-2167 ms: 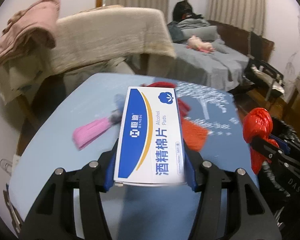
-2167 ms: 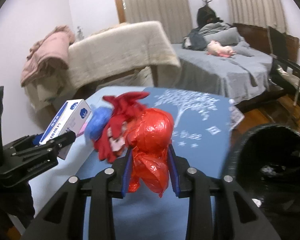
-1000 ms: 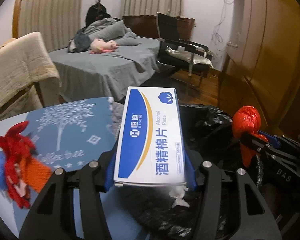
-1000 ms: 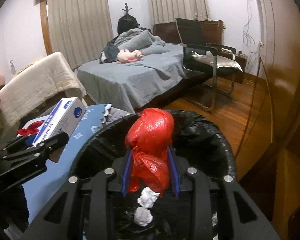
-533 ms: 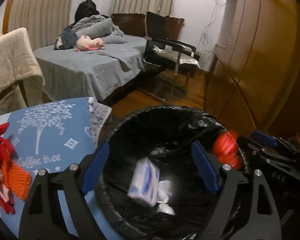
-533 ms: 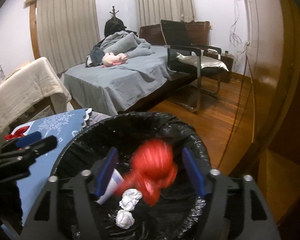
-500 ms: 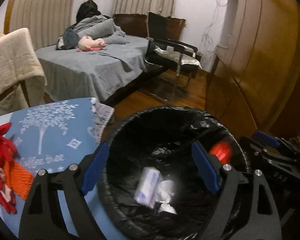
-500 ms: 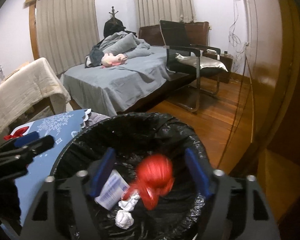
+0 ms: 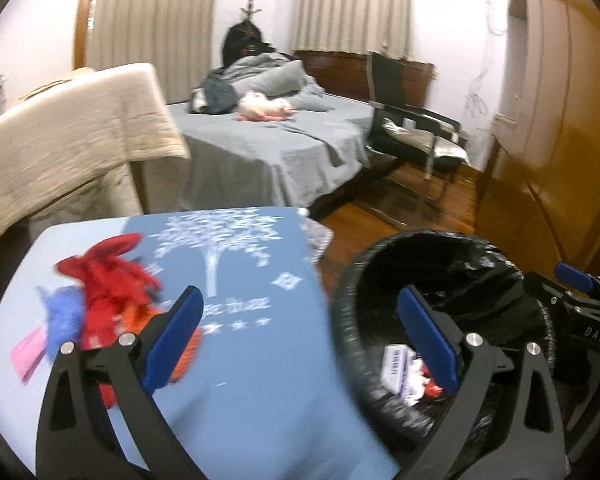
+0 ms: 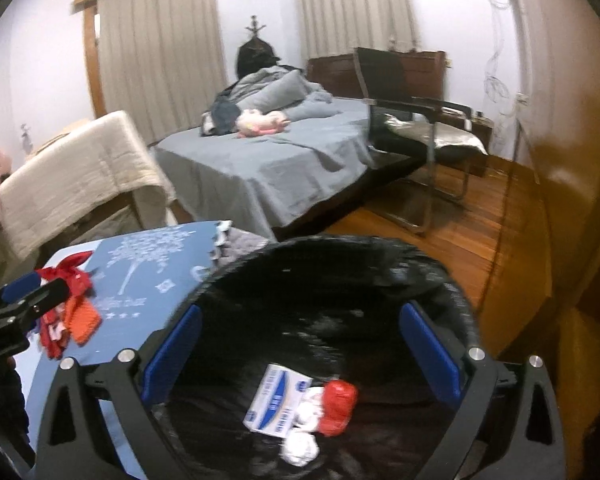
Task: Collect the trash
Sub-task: 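Carry the box and red bag over the bin and release both, then return both tools to the table and grasp the blue bag with the left tool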
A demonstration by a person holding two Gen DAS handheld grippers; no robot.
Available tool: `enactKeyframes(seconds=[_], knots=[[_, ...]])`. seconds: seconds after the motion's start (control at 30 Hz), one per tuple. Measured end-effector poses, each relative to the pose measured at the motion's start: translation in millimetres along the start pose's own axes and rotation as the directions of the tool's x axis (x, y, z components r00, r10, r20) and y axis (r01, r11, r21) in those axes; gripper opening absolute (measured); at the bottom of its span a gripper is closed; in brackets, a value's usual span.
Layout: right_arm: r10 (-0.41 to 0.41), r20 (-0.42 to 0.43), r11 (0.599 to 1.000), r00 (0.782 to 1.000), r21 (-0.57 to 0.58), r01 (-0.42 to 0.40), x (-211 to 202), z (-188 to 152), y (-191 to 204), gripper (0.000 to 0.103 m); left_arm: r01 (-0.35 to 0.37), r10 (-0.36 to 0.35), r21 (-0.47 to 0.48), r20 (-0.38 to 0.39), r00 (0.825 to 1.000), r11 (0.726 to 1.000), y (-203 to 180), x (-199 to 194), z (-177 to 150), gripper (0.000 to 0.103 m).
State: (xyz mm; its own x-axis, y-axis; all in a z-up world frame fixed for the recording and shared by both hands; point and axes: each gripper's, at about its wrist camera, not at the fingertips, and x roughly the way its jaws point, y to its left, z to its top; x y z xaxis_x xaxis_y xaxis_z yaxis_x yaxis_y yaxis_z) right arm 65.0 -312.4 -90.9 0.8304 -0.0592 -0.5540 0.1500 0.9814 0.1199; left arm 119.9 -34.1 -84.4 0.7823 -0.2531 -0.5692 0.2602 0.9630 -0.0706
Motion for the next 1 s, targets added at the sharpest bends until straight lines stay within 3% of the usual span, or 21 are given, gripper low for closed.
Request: enactKeyframes(seconds=[0.23, 0.47, 0.7, 1.0], knots=[[0.100, -0.015, 0.992, 0.995, -0.074, -0.101, 18, 4, 65, 0.098, -0.159, 0.160, -0.024, 0.045, 0.986, 0.987, 58, -29, -12, 0.095], [0.165, -0.018, 0.977, 0.986, -0.135, -0.166, 33, 3, 121, 0.098, -0.305, 0.310, -0.082, 0.051, 0.950, 0.949, 121, -42, -26, 0.095], [0.209, -0.023, 0.962, 0.978, -0.174, -0.210, 52, -4, 166, 0.098, -0.364, 0.370, -0.143, 0.015, 0.929, 0.920, 167, -30, -38, 0.093], [0.226, -0.062, 0.948, 0.972, -0.217, -0.234, 75, -15, 204, 0.098, -0.380, 0.377, -0.182, -0.048, 0.925, 0.907, 195, 5, -47, 0.081]])
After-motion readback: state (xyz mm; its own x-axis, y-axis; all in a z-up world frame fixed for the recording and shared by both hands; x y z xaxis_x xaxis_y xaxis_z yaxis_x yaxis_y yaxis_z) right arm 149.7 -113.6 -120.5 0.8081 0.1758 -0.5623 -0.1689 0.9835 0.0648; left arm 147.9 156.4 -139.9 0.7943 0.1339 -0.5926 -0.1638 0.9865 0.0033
